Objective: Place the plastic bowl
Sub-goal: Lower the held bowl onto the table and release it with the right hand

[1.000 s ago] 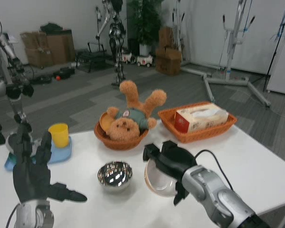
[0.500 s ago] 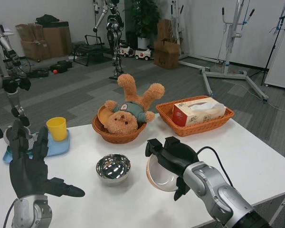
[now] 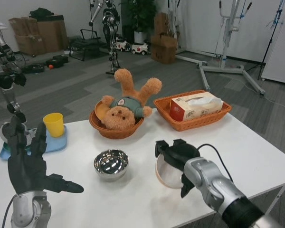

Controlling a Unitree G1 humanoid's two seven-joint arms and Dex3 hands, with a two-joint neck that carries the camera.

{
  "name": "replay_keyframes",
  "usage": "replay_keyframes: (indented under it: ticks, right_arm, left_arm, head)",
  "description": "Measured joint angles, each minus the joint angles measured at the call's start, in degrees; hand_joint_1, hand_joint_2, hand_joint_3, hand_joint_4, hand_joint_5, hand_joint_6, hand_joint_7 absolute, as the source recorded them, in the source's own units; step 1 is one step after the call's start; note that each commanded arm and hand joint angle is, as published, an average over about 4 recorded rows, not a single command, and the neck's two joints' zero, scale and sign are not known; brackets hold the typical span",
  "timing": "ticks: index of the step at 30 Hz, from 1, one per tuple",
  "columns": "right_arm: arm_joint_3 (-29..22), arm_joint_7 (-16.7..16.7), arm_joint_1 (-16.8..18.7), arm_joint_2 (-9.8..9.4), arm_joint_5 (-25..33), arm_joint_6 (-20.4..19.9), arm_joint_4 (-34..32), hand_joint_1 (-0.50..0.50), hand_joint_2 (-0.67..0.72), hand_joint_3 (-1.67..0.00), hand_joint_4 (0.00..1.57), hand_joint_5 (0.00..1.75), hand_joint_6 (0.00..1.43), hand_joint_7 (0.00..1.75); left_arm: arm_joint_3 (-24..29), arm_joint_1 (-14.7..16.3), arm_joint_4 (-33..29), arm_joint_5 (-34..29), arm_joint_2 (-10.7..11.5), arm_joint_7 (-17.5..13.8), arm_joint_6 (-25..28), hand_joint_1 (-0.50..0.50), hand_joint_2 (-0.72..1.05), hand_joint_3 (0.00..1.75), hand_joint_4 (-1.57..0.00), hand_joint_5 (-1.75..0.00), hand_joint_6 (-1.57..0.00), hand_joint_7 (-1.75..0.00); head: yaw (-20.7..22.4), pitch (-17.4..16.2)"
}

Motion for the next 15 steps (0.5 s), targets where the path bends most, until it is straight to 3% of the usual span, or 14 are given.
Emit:
replay_keyframes:
  ticks: [6, 8, 10, 15]
  right_arm:
    - [5.47, 1.68, -7.23, 1.30, 0.01, 2.70, 10.34, -0.42, -0.60, -1.19, 1.55, 1.26, 0.50, 1.68]
    - [6.77, 2.03, -8.96, 1.88, 0.59, 3.07, 13.75, -0.42, -0.60, -1.15, 1.56, 1.26, 0.59, 1.68]
    - [7.56, 2.37, -10.10, 2.50, 1.25, 3.21, 16.25, -0.42, -0.60, -1.15, 1.57, 1.26, 0.67, 1.68]
    - [8.49, 3.05, -11.42, 3.42, 2.27, 3.32, 19.90, -0.42, -0.60, -1.19, 1.57, 1.33, 0.64, 1.68]
  left_arm:
    - [-0.32, -0.06, 0.03, 0.02, -0.11, -0.07, 0.00, -0.39, -0.72, 0.00, -0.45, -0.10, 0.00, 0.00]
    - [-0.30, -0.08, 0.02, 0.02, -0.14, -0.08, 0.01, -0.39, -0.72, 0.00, -0.45, -0.10, 0.00, 0.00]
    - [-0.29, -0.08, 0.03, 0.01, -0.14, -0.07, 0.00, -0.39, -0.72, 0.00, -0.45, -0.10, 0.00, 0.00]
    - [-0.35, -0.08, 0.04, 0.01, -0.15, -0.07, 0.00, -0.39, -0.72, 0.00, -0.45, -0.10, 0.00, 0.00]
  head:
    - [-0.22, -2.37]
    - [-0.49, -3.03]
    - [-0.73, -3.60]
    - [-1.48, -5.13]
